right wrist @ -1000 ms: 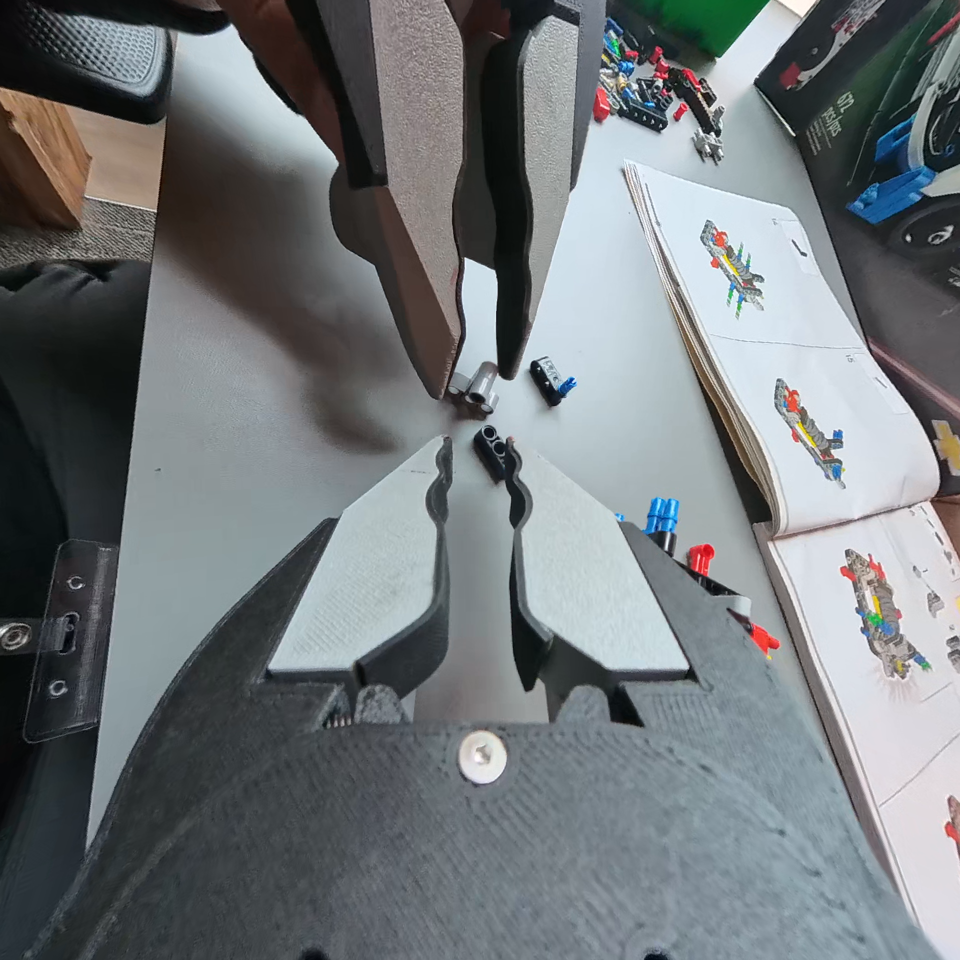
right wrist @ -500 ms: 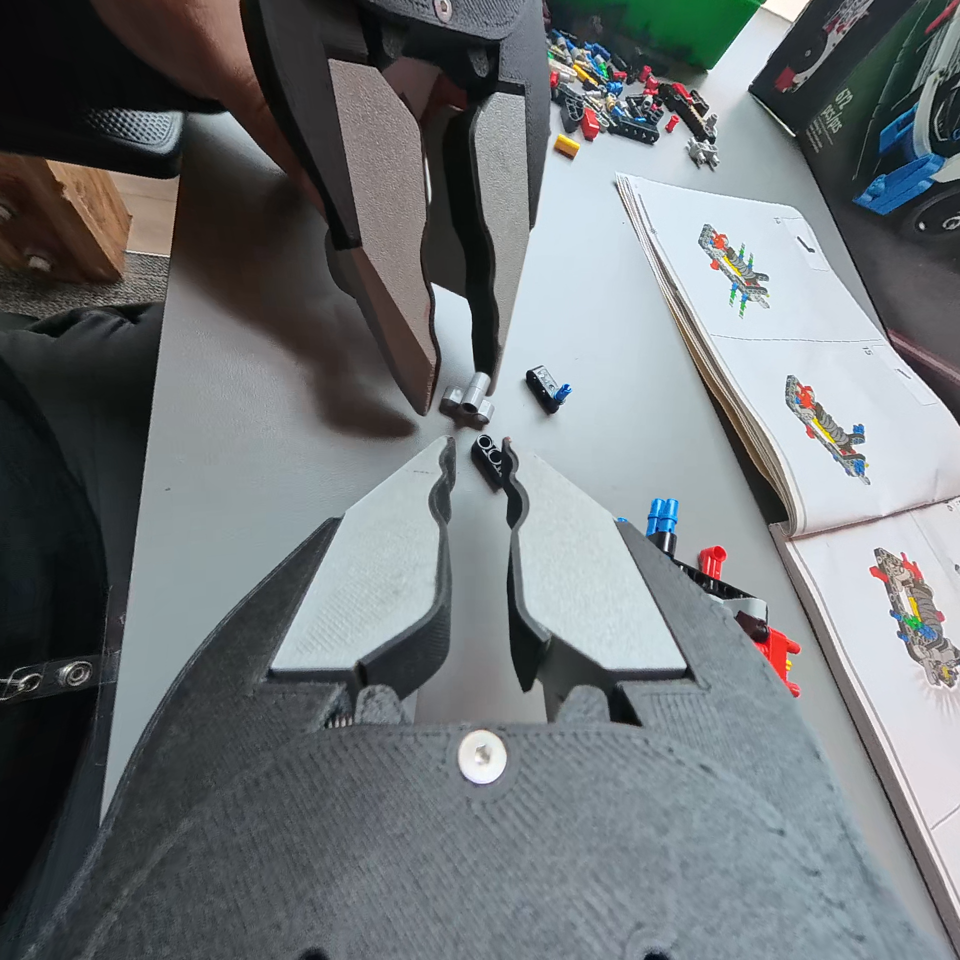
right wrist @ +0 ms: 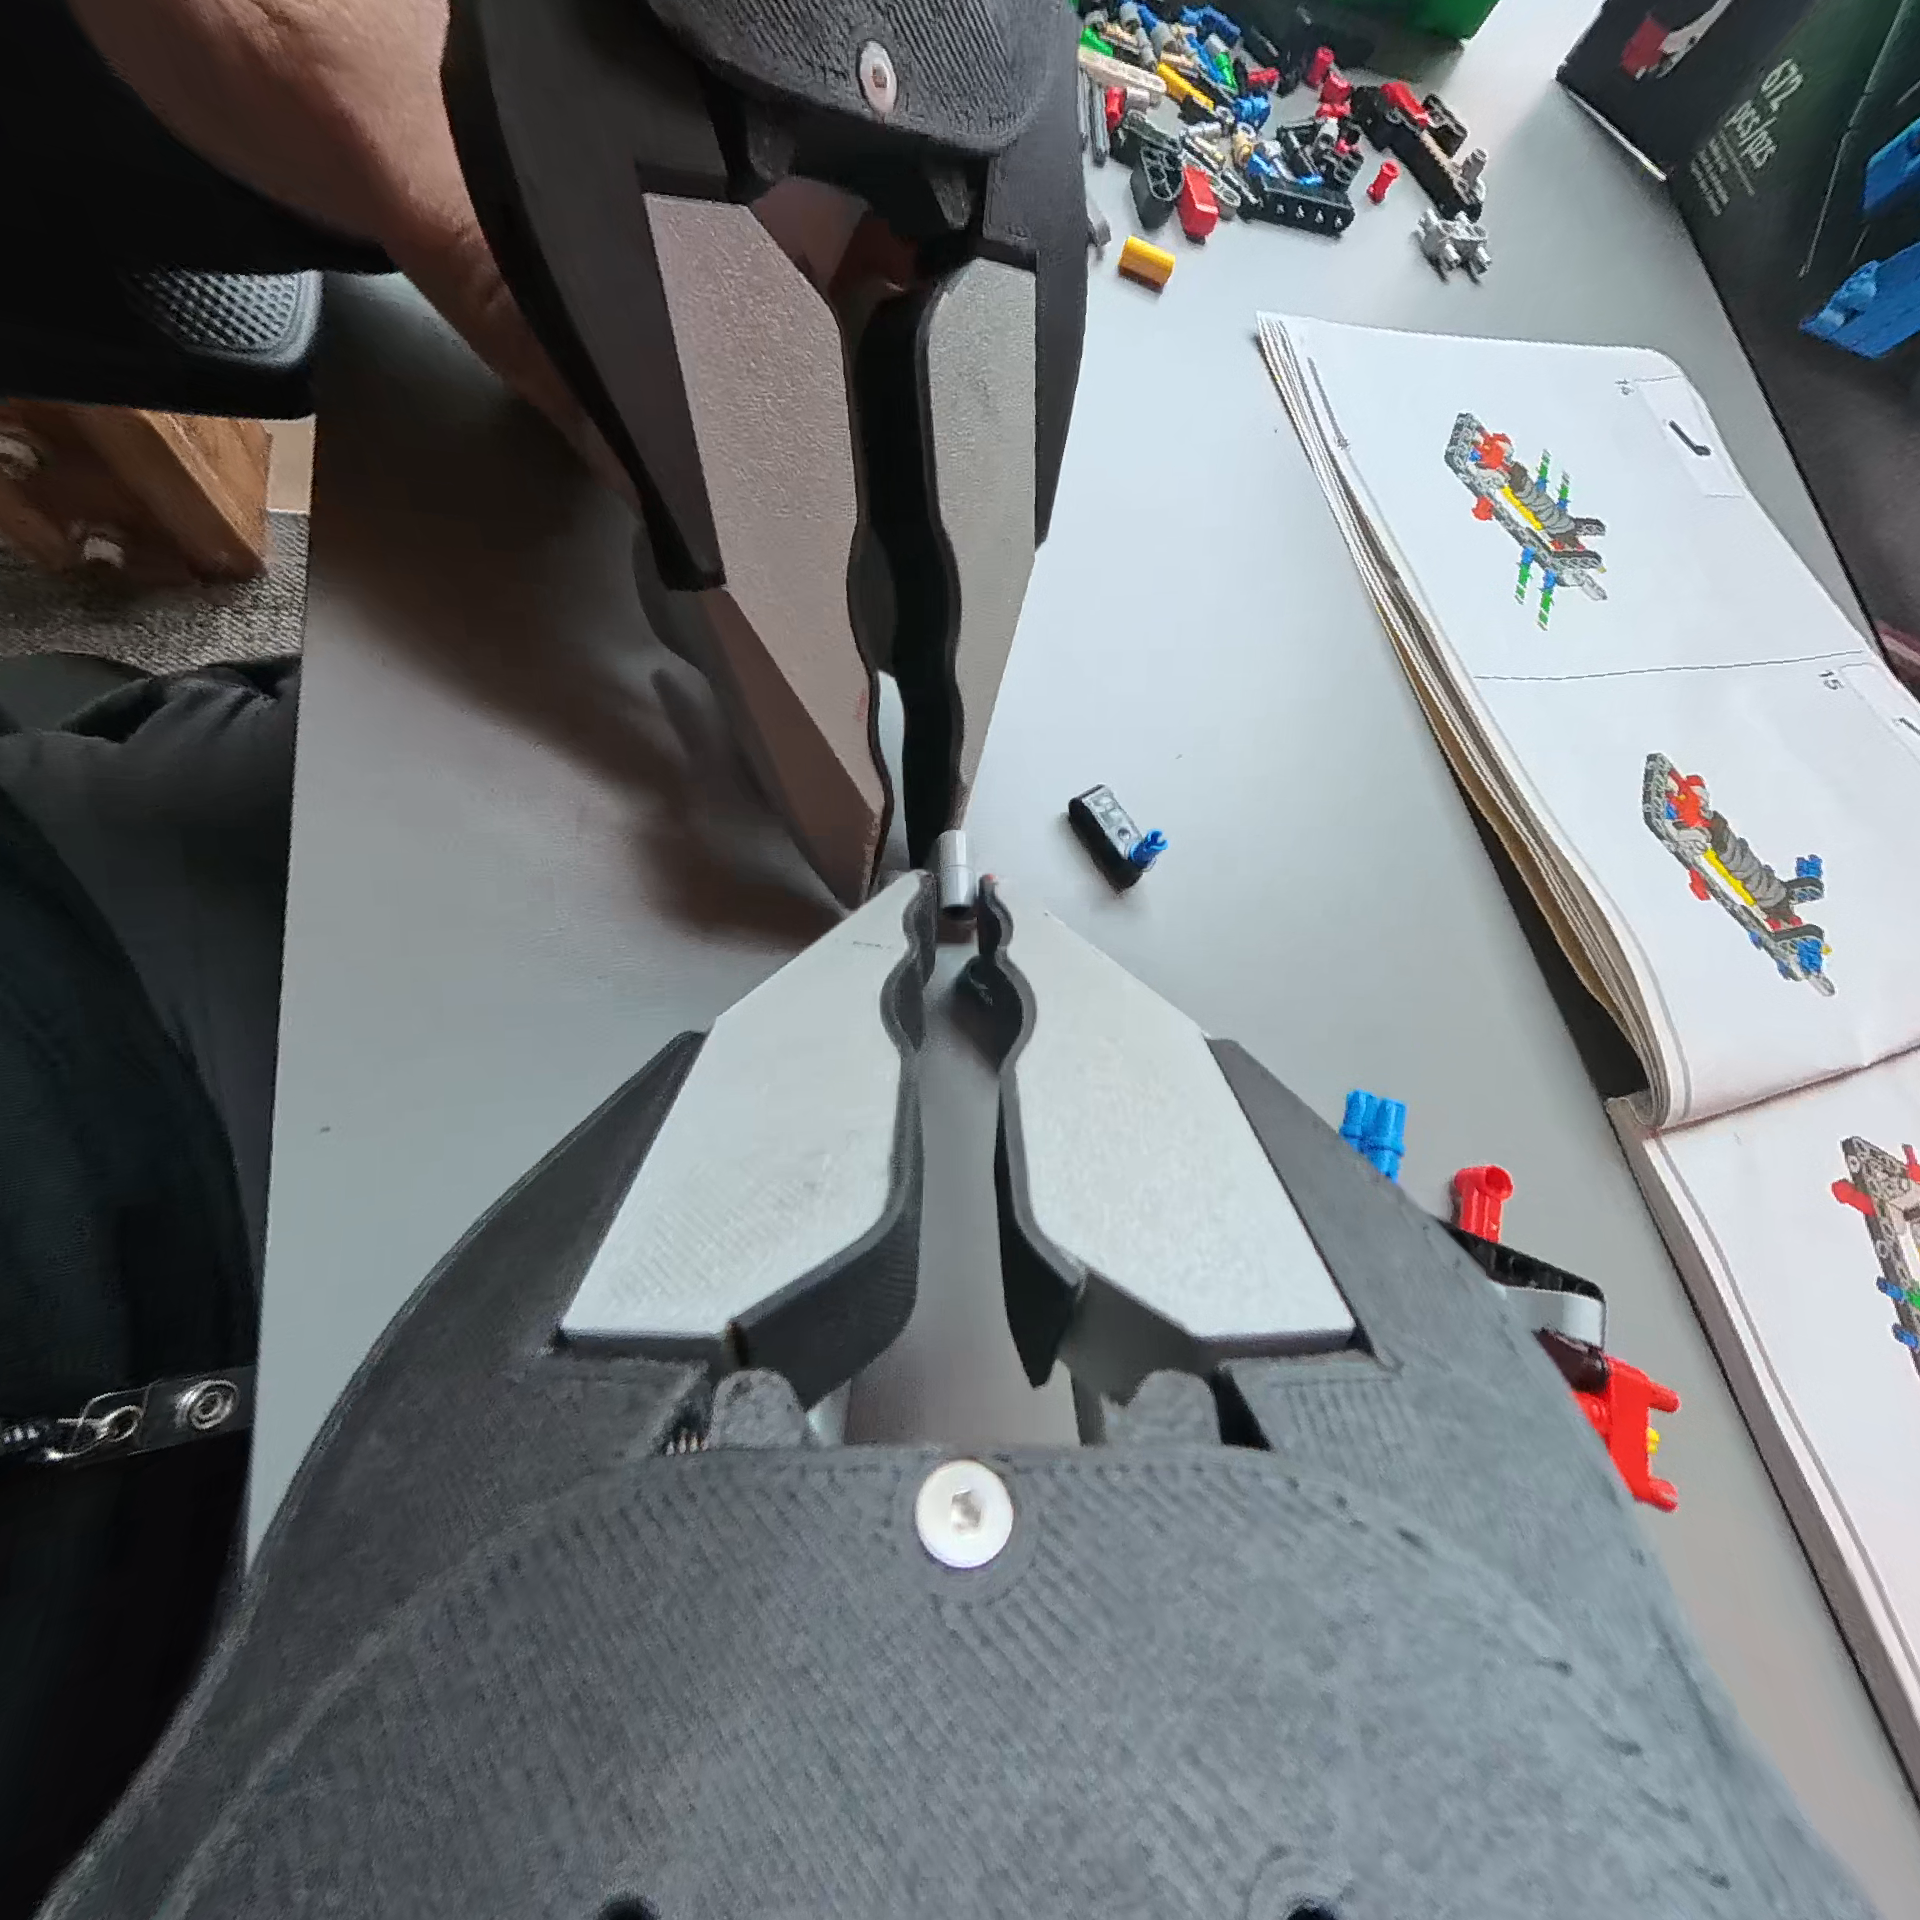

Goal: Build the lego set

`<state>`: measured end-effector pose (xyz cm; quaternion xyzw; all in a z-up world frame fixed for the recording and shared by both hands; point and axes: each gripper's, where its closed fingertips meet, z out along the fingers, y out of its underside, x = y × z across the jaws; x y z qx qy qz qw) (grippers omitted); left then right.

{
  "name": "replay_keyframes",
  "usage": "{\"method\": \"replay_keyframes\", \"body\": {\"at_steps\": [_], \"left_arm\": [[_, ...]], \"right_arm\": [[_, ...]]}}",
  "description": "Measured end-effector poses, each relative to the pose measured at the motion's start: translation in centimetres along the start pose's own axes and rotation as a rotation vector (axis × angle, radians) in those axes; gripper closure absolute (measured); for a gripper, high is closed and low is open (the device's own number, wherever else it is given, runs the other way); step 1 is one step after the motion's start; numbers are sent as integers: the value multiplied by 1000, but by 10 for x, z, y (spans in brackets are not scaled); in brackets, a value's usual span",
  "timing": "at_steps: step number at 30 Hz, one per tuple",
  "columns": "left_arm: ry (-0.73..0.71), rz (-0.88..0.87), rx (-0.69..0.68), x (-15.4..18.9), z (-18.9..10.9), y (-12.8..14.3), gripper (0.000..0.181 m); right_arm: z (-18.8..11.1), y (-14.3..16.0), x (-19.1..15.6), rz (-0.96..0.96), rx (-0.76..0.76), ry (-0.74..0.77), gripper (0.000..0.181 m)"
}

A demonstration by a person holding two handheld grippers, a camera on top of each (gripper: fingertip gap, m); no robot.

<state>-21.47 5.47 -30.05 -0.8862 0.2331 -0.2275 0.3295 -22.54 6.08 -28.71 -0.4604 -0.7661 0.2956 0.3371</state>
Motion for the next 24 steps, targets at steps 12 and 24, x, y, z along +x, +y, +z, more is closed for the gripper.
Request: {"method": "replay_keyframes", "body": {"at_steps": [12, 24], "left_arm": [[-38, 5, -35, -8, -17, 12, 157], [-42, -4, -1, -4, -16, 6, 152]], "right_arm": [[12, -5, 2, -18, -242, -101, 173], [-26, 19, 16, 112, -242, -42, 158]]}}
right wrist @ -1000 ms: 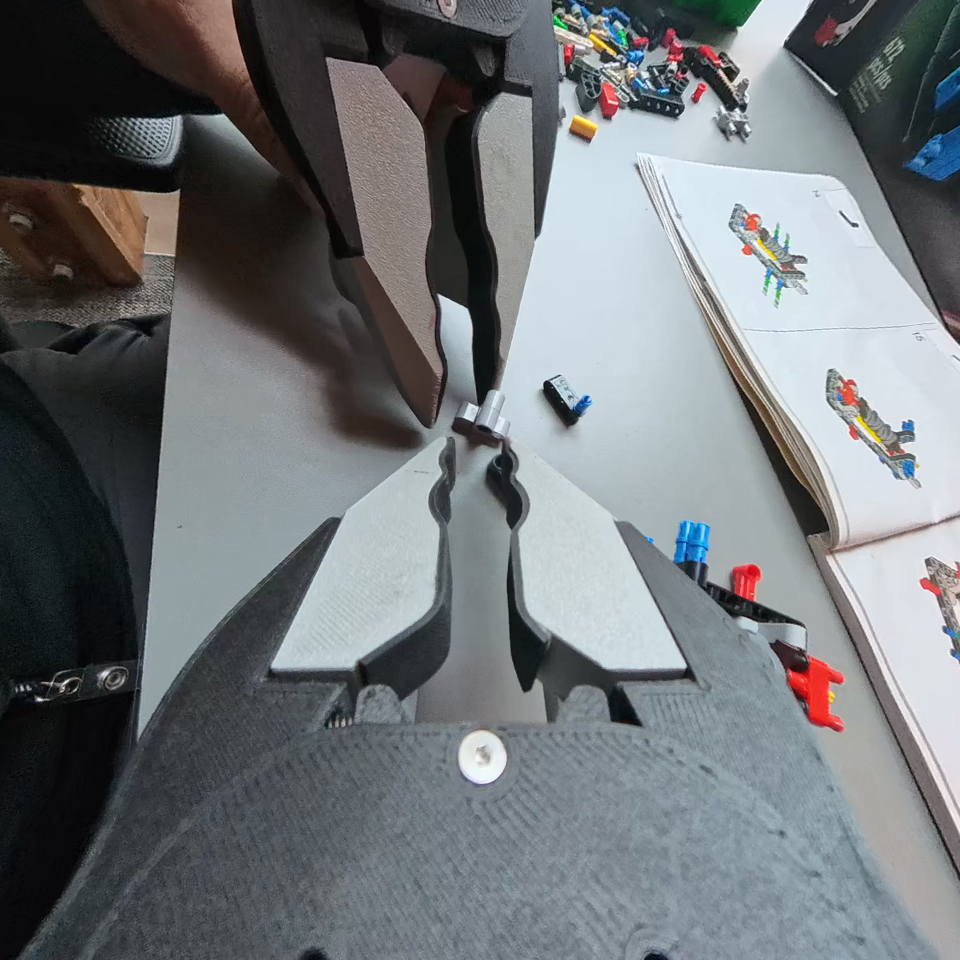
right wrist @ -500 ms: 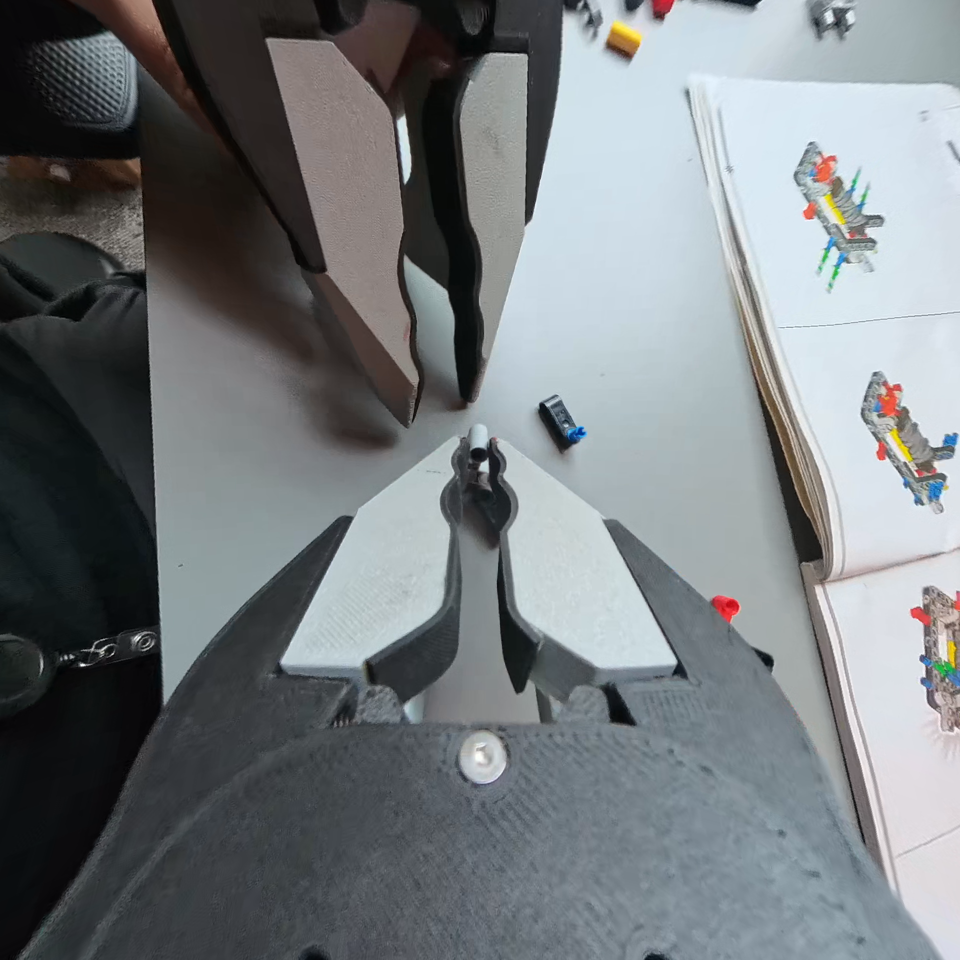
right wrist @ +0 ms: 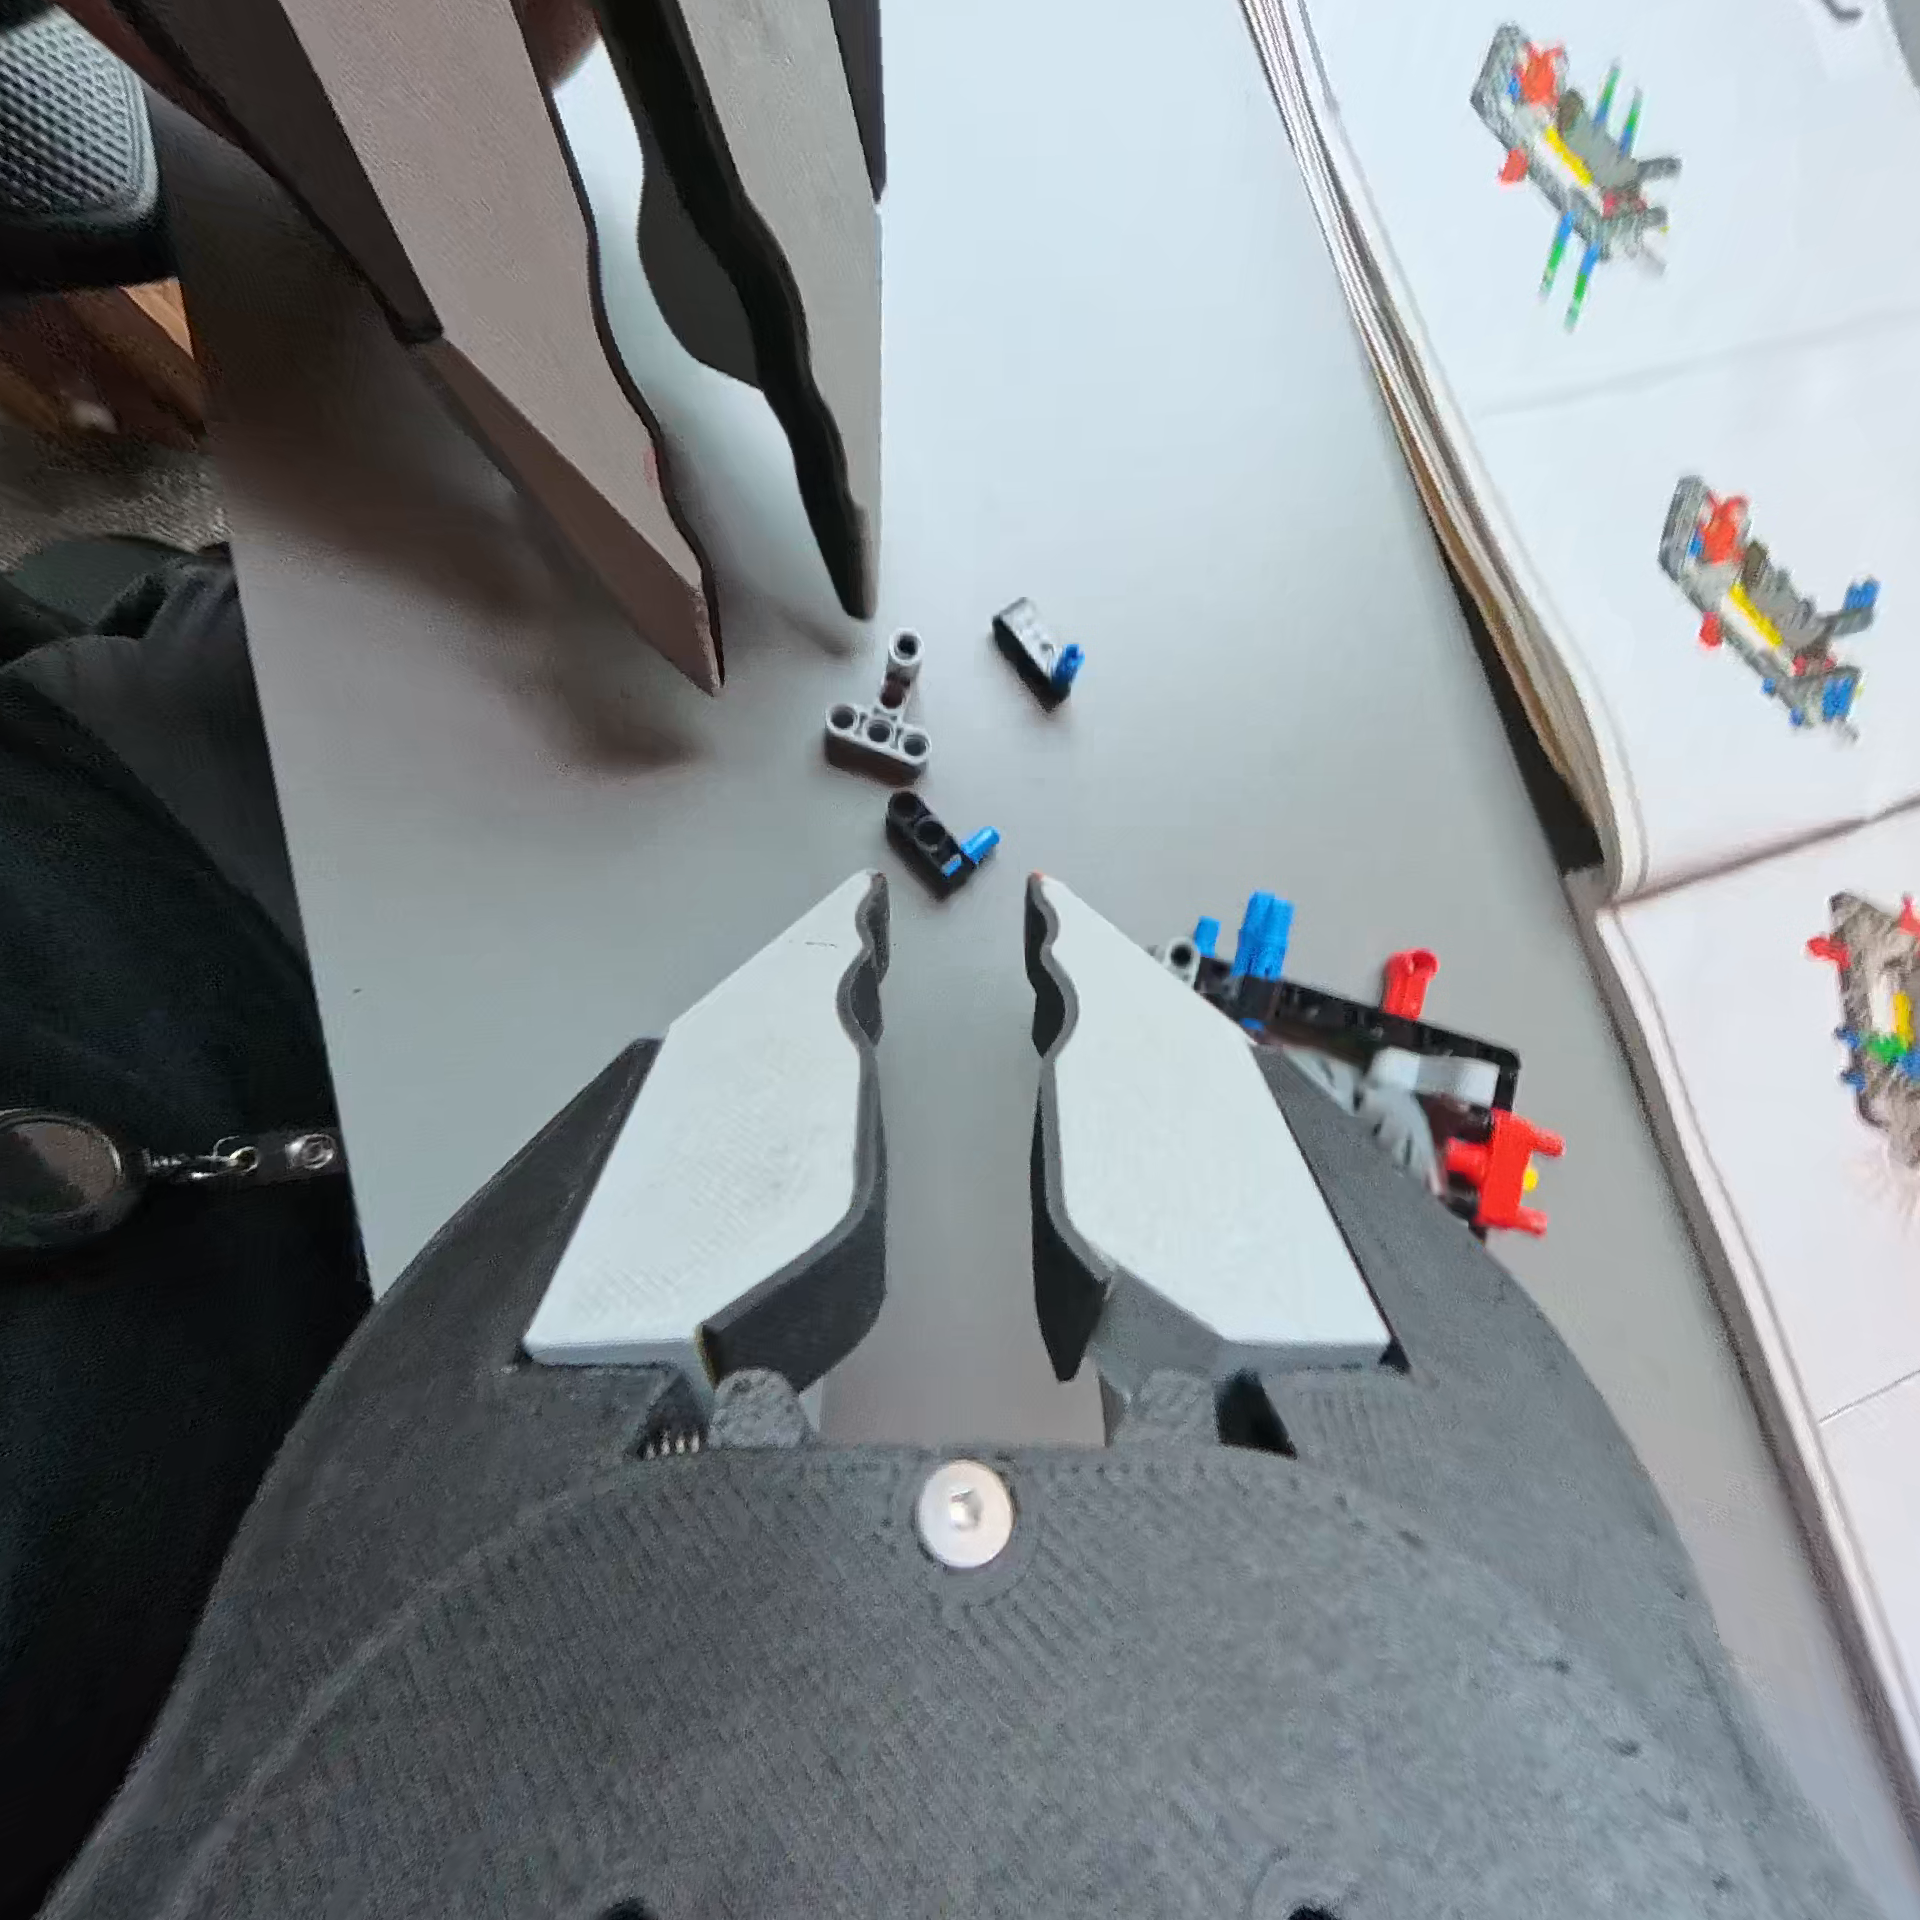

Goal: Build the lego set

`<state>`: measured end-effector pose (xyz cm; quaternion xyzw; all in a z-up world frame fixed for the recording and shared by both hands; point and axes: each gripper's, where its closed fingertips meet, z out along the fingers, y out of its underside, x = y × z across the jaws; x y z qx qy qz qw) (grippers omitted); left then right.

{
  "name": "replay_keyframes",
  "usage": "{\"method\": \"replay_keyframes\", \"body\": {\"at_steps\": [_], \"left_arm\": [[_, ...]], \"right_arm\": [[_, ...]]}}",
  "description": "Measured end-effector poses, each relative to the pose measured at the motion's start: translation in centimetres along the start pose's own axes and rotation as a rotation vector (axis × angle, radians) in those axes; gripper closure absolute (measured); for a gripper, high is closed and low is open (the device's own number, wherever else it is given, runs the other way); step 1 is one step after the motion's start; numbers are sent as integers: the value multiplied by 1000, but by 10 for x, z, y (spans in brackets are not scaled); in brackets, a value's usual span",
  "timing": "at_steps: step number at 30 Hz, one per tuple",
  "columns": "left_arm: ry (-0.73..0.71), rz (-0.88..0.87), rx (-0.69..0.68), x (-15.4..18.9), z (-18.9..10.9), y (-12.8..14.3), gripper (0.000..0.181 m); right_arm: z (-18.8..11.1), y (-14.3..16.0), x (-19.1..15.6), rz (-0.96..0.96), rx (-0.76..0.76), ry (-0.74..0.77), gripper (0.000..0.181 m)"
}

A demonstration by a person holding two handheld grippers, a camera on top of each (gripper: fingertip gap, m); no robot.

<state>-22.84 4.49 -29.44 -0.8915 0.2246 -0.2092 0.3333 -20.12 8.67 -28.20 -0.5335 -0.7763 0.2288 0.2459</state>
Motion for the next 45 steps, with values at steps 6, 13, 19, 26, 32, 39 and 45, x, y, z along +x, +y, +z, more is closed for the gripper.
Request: {"method": "replay_keyframes", "body": {"at_steps": [6, 13, 19, 26, 32, 39, 45], "left_arm": [[-39, 17, 38, 2, -7, -11, 152], [-44, 83, 10, 14, 4, -23, 157], [-101, 176, -98, 8, 25, -28, 157], [-111, 157, -200, 2, 40, -25, 176], [-215, 222, -89, -2, 36, -41, 176], [-192, 267, 179, 32, 23, -72, 176], [-140, 253, 313, 38, 16, -81, 176]], "right_arm": [[1, 6, -1, 21, 23, -5, 158], [18, 6, -1, -94, -24, -2, 167], [-9, 14, -3, -44, 39, 38, 167], [-34, 38, 1, 37, 61, 75, 166], [-45, 31, 3, 194, 199, 2, 165], [-72, 5, 11, 369, 458, -81, 164], [-72, 8, 13, 297, 531, -54, 143]]}}
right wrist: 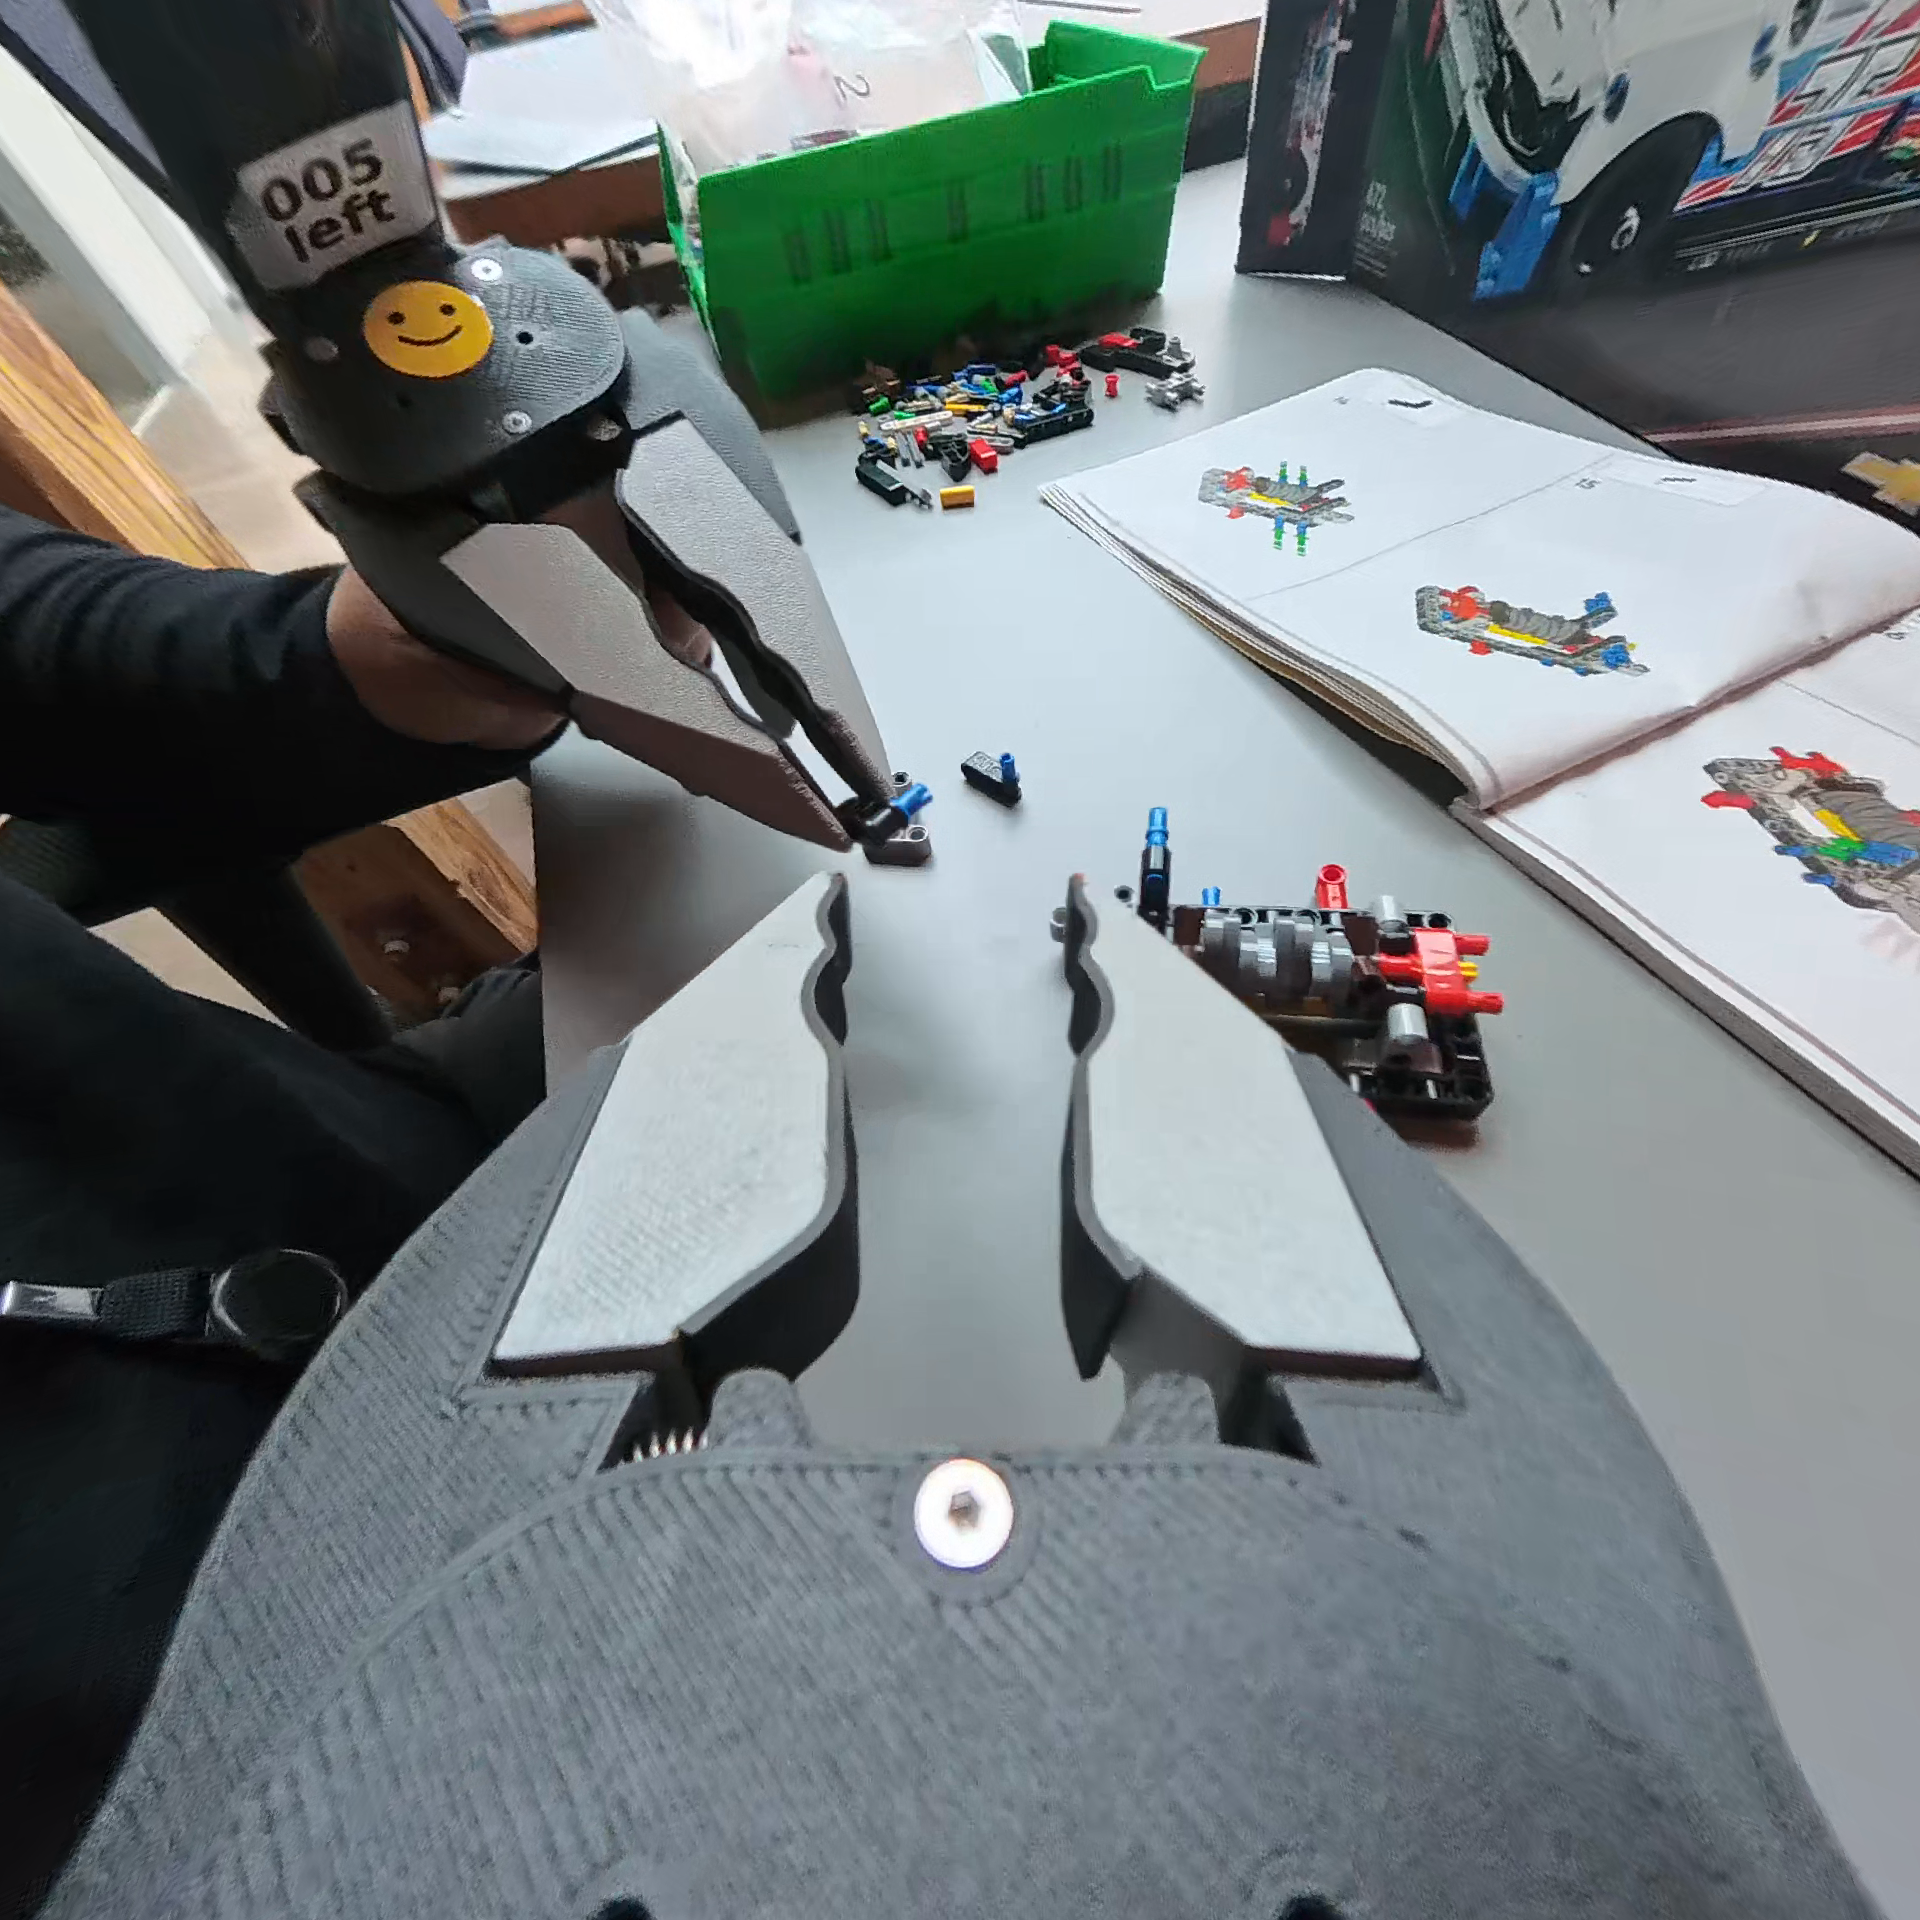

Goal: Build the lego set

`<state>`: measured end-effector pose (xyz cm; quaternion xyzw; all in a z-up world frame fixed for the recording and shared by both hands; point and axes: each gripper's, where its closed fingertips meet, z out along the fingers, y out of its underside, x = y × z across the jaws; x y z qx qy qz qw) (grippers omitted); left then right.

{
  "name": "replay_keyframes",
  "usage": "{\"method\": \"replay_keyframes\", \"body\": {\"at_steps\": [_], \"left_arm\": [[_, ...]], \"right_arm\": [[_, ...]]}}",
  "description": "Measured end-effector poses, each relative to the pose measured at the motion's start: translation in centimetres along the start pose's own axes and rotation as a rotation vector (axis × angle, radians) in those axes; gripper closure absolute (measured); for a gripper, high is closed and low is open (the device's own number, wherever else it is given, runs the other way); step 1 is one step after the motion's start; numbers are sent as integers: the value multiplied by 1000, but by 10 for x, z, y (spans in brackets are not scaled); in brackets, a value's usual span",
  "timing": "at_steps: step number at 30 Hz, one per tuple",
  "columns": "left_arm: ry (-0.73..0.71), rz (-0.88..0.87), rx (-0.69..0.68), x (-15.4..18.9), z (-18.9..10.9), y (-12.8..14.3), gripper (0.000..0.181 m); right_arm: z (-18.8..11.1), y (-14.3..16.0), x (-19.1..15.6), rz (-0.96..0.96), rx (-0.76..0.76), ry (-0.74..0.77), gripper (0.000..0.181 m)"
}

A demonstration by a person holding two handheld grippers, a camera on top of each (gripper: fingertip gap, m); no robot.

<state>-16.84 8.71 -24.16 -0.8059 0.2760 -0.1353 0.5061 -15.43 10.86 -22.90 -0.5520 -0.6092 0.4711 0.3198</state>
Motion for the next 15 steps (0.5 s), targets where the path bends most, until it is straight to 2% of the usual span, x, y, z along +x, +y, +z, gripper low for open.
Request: {"method": "replay_keyframes", "body": {"at_steps": [8, 11, 15], "left_arm": [[32, -3, 70, -2, 0, 1, 176], [72, 7, 86, 4, 4, 2, 176], [82, 24, 114, 6, 4, -3, 176]], "right_arm": [[5, -3, -8, -34, 112, -90, 148], [-3, -16, -7, -73, 218, -62, 155], [-2, -14, -5, -97, 205, -34, 157]]}}
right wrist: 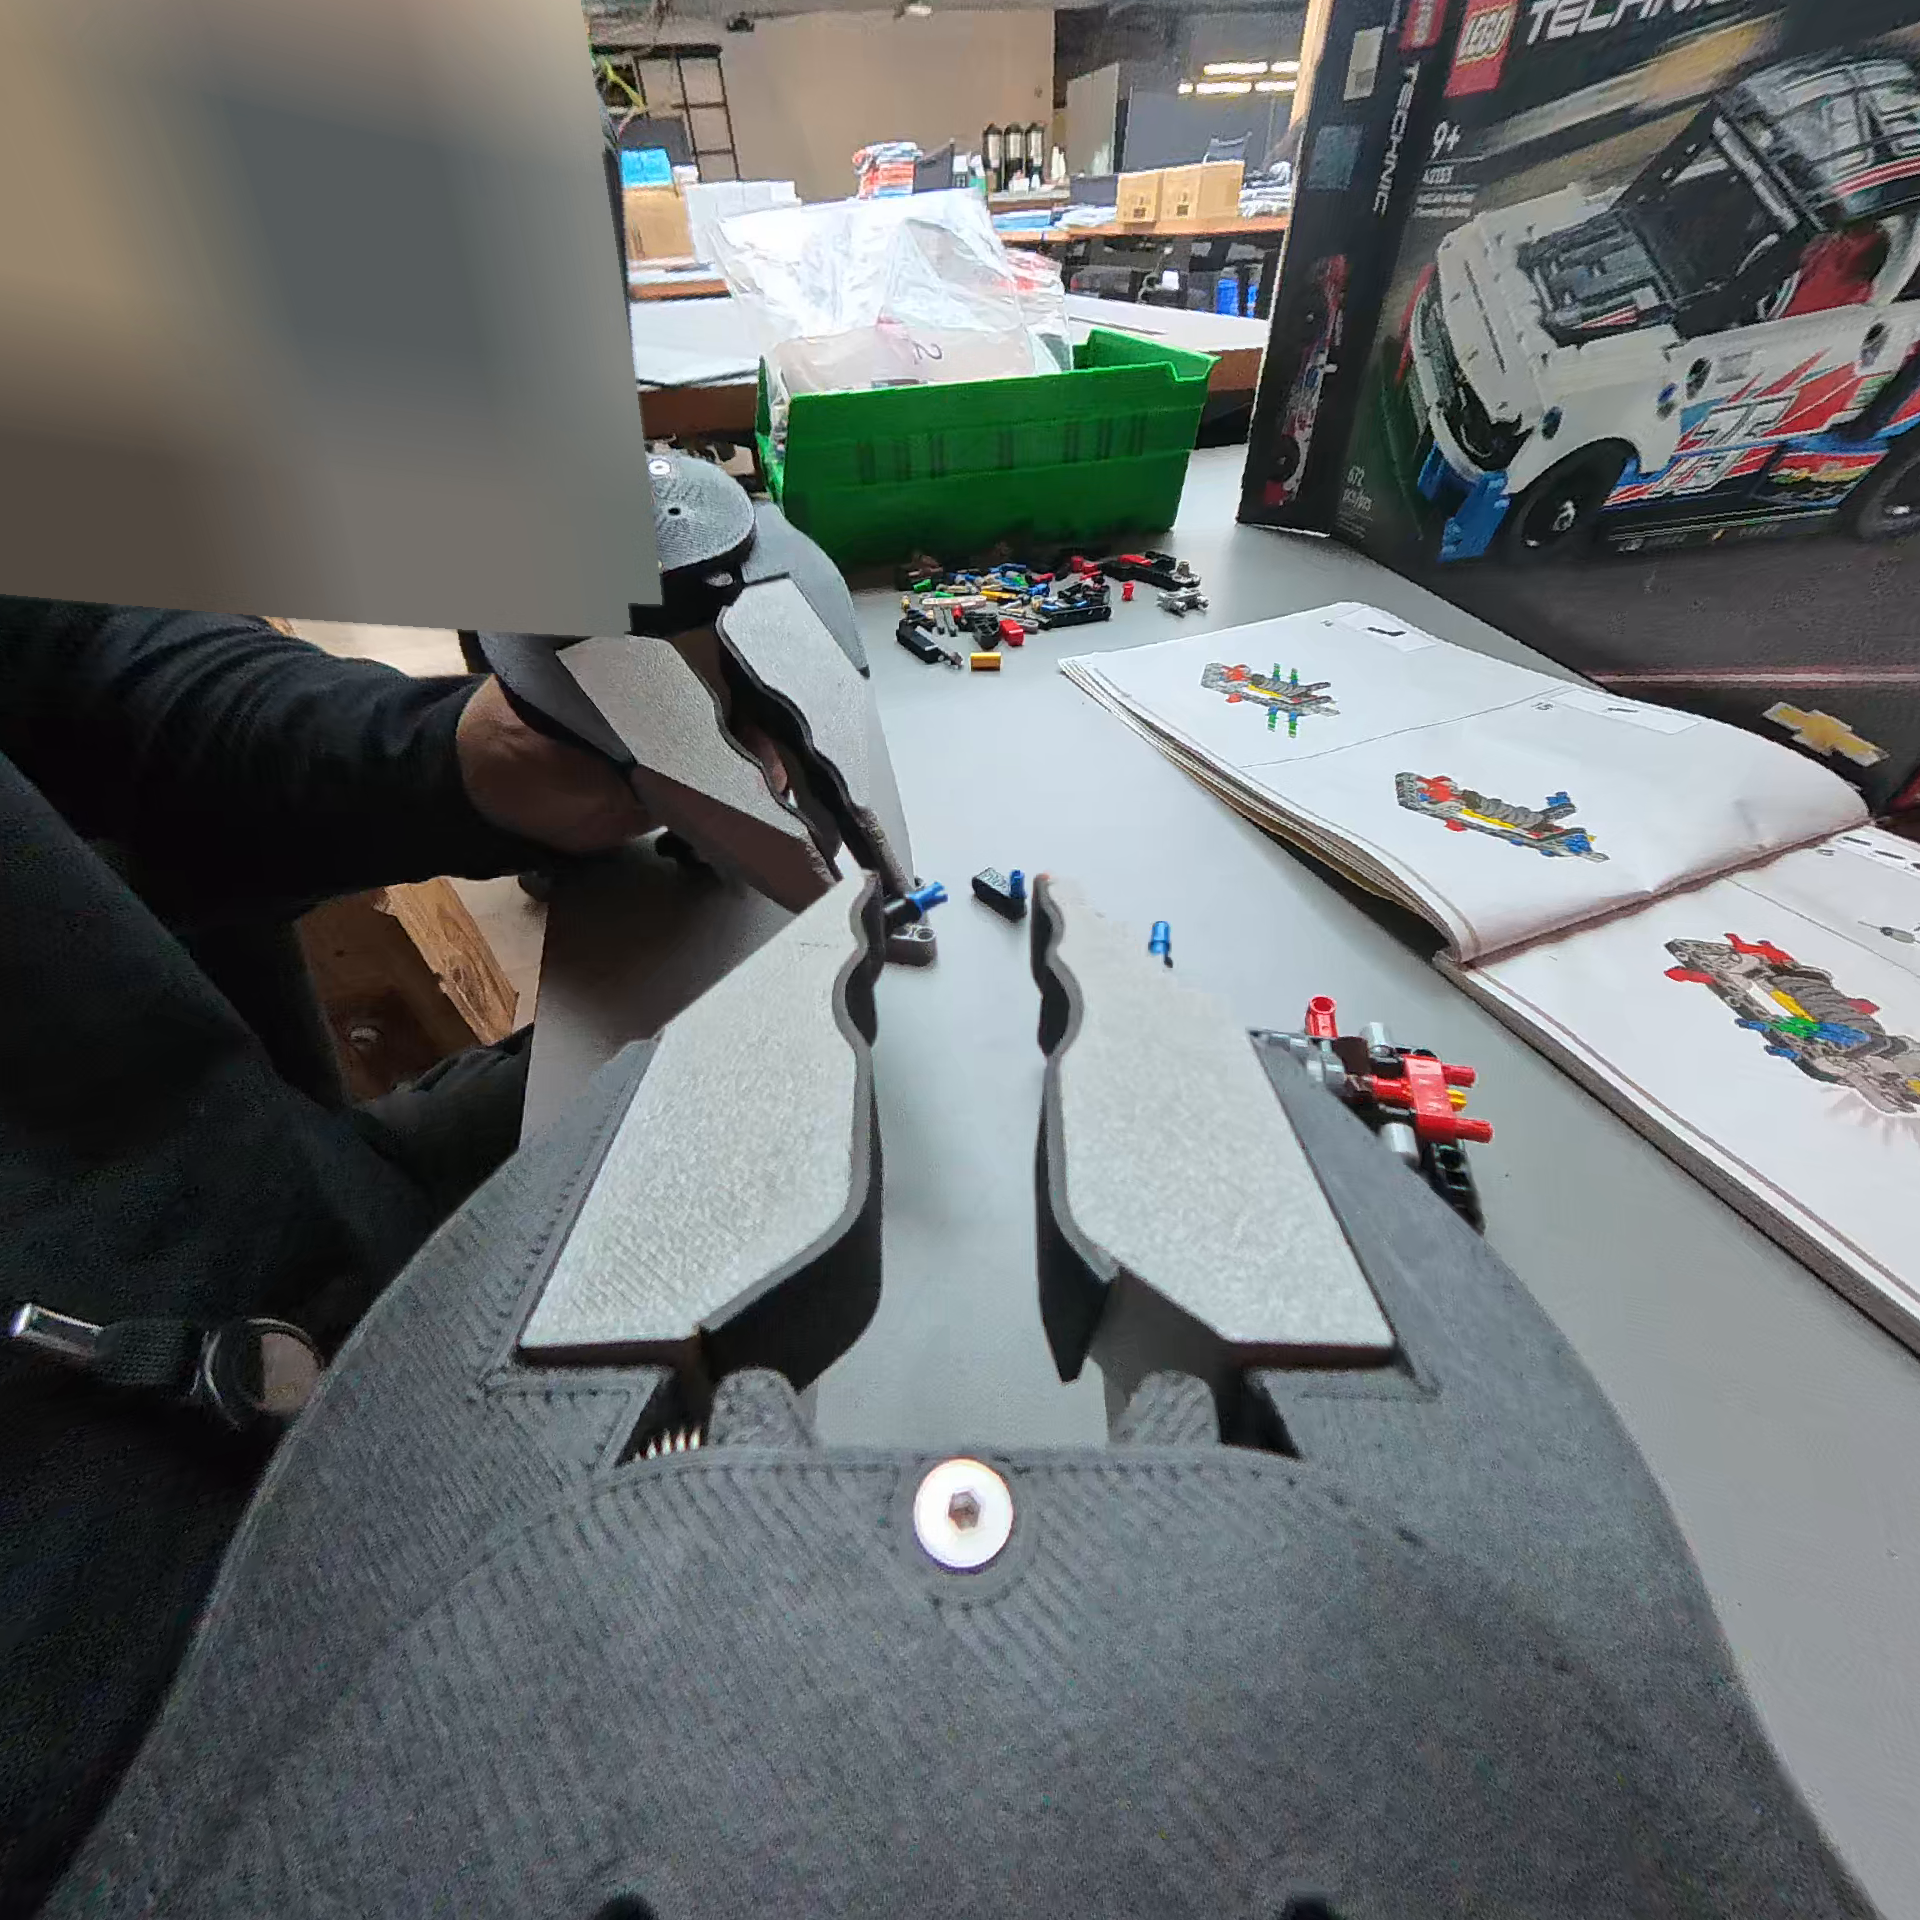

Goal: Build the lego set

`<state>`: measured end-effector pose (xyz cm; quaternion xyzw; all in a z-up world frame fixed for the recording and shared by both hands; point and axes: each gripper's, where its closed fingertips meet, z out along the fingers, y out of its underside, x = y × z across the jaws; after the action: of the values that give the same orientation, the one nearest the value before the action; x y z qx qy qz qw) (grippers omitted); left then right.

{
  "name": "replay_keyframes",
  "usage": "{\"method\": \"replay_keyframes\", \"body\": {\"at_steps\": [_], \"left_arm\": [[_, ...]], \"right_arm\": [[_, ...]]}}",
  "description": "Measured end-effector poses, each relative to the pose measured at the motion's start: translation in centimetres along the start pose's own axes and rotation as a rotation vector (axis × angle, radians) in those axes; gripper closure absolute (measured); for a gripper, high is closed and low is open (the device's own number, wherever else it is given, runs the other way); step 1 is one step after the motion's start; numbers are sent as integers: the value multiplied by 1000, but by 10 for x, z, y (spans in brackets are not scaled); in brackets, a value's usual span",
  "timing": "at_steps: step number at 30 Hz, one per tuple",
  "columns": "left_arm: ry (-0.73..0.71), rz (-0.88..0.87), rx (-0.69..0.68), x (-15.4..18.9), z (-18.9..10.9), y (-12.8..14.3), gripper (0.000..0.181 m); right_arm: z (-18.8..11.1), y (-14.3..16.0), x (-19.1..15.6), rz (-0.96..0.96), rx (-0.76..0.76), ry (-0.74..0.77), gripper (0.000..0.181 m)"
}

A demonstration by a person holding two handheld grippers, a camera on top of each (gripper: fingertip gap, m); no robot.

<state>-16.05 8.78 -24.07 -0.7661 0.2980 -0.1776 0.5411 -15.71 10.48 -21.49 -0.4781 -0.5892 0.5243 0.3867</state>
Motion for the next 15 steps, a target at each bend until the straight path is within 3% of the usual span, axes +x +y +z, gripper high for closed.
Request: {"method": "replay_keyframes", "body": {"at_steps": [9, 15], "left_arm": [[-21, 42, 16, -1, -1, -1, 176], [-49, 54, 35, -4, -3, -4, 176]], "right_arm": [[-2, -5, -1, 46, 48, -28, 164], [1, 2, -3, 75, 2, -52, 169]]}}
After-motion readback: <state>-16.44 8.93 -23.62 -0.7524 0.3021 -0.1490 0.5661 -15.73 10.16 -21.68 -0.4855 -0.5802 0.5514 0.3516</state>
